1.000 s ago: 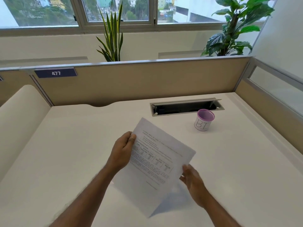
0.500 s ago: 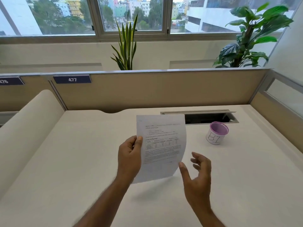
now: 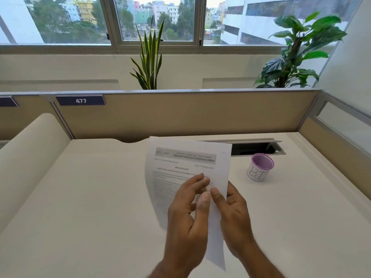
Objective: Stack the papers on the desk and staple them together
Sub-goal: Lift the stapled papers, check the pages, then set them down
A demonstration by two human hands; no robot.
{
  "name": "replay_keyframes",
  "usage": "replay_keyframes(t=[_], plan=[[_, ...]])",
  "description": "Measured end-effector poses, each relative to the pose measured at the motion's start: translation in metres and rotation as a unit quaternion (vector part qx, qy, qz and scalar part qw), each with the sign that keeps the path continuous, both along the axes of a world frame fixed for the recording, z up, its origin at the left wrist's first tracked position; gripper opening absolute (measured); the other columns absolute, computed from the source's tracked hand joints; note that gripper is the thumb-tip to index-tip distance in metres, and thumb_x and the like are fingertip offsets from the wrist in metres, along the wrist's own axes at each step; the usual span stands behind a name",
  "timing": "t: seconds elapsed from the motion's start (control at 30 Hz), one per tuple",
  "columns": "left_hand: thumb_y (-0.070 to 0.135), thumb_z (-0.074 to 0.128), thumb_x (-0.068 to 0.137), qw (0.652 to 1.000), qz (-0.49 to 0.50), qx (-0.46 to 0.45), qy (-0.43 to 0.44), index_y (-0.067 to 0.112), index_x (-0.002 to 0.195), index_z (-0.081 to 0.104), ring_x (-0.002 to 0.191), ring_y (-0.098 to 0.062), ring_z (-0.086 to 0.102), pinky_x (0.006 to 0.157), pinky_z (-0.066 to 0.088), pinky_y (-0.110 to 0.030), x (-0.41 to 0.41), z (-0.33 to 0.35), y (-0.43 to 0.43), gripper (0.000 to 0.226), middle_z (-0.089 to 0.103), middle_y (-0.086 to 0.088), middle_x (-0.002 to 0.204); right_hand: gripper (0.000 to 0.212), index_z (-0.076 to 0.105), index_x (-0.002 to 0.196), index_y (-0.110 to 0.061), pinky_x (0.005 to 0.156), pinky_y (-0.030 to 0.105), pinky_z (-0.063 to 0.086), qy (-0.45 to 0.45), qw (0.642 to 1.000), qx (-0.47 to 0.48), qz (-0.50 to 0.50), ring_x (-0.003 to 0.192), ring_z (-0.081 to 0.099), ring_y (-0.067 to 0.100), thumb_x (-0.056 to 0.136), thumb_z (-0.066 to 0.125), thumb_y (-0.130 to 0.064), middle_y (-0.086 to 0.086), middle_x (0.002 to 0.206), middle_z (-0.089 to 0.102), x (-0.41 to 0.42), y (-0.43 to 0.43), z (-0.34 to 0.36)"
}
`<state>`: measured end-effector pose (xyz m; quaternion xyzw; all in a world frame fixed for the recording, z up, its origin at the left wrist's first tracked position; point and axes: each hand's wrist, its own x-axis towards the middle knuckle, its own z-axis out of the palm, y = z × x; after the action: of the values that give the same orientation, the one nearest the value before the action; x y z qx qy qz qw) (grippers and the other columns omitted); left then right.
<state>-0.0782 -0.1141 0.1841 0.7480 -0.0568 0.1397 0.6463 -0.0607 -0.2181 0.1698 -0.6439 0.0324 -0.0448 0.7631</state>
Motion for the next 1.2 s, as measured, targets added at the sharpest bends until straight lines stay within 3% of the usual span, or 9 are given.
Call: replay_keyframes(t=[0.13,0.2,0.27,0.37,0.5,0.87,0.97,1.07,1.2], plan=[[0.046,0.058,0.08,0.986,0.116,0.102,-0.064,0.023,0.121,0.052,0.126,-0.016,0.046,0.106,0.044,-0.042,0.014,-0.009,0.026,0.047,0.049,0.006,0.13,0.023,0.068,0.107,-0.015,0.079,0.048,0.061,0.043,0.997,0.058,0.02,0.095,0.071,0.037,0.088,0.055,-0.017,0.011,0.105,0.076,0.001,-0.016,-0.003],[0.051,0.06,0.081,0.973,0.196,0.12,-0.013,0.017,0.13,0.043,0.129,-0.02,0.04,0.107,0.042,-0.045,0.028,-0.015,0.05,0.063,0.042,-0.005,0.136,0.024,0.068,0.109,-0.01,0.081,0.047,0.06,0.054,0.995,0.069,0.043,0.098,0.07,0.039,0.089,0.054,-0.014,0.014,0.107,0.075,-0.001,-0.024,-0.005],[0.057,0.061,0.081,0.978,0.175,0.067,0.093,0.021,0.135,0.038,0.123,-0.022,0.049,0.09,0.054,-0.038,0.037,-0.013,0.07,0.069,0.043,-0.006,0.139,0.026,0.068,0.109,-0.01,0.081,0.046,0.061,0.06,0.994,0.073,0.062,0.098,0.07,0.038,0.087,0.055,-0.016,0.015,0.108,0.075,-0.003,-0.03,-0.008],[0.046,0.057,0.085,0.985,0.062,-0.022,0.161,0.026,0.126,0.047,0.09,-0.019,0.071,0.061,0.059,-0.023,0.039,-0.015,0.085,0.047,0.066,-0.001,0.116,0.026,0.07,0.106,-0.011,0.077,0.043,0.062,0.066,0.993,0.074,0.069,0.096,0.071,0.036,0.084,0.057,-0.018,0.014,0.107,0.075,-0.005,-0.033,-0.011],[0.027,0.053,0.094,0.988,0.056,-0.029,0.14,0.027,0.119,0.049,0.082,-0.013,0.074,0.068,0.058,-0.033,0.036,-0.021,0.085,0.026,0.074,0.0,0.102,0.026,0.069,0.107,-0.008,0.076,0.043,0.062,0.068,0.993,0.078,0.064,0.095,0.072,0.037,0.086,0.057,-0.016,0.015,0.106,0.075,-0.005,-0.036,-0.012],[0.026,0.052,0.095,0.988,0.082,-0.016,0.131,0.028,0.117,0.047,0.081,-0.023,0.074,0.066,0.061,-0.04,0.041,-0.025,0.089,0.023,0.072,-0.004,0.107,0.022,0.068,0.109,-0.009,0.078,0.045,0.061,0.068,0.995,0.052,0.051,0.095,0.072,0.036,0.094,0.051,-0.009,0.013,0.105,0.076,-0.002,-0.035,-0.012],[0.027,0.053,0.094,0.989,0.083,0.003,0.121,0.031,0.131,0.038,0.103,-0.02,0.067,0.075,0.055,-0.031,0.042,-0.026,0.084,0.04,0.063,-0.003,0.125,0.021,0.069,0.106,-0.009,0.076,0.041,0.062,0.054,0.996,0.05,0.044,0.093,0.073,0.034,0.094,0.052,-0.008,0.012,0.103,0.076,0.0,-0.033,-0.01],[0.037,0.055,0.091,0.983,0.136,0.082,0.087,0.022,0.147,0.025,0.128,-0.012,0.042,0.092,0.038,-0.022,0.039,-0.025,0.074,0.065,0.035,0.002,0.151,0.02,0.069,0.103,-0.015,0.074,0.039,0.063,0.035,0.999,0.023,0.028,0.091,0.073,0.031,0.095,0.052,-0.01,0.007,0.101,0.077,0.003,-0.03,-0.009],[0.054,0.054,0.085,0.989,0.092,0.113,0.007,0.025,0.137,0.037,0.127,-0.004,0.042,0.104,0.036,-0.021,0.026,-0.024,0.046,0.062,0.04,0.012,0.135,0.02,0.068,0.103,-0.023,0.074,0.037,0.062,-0.01,0.999,-0.033,-0.005,0.094,0.073,0.026,0.097,0.051,-0.014,-0.001,0.101,0.077,0.008,-0.018,-0.01]])
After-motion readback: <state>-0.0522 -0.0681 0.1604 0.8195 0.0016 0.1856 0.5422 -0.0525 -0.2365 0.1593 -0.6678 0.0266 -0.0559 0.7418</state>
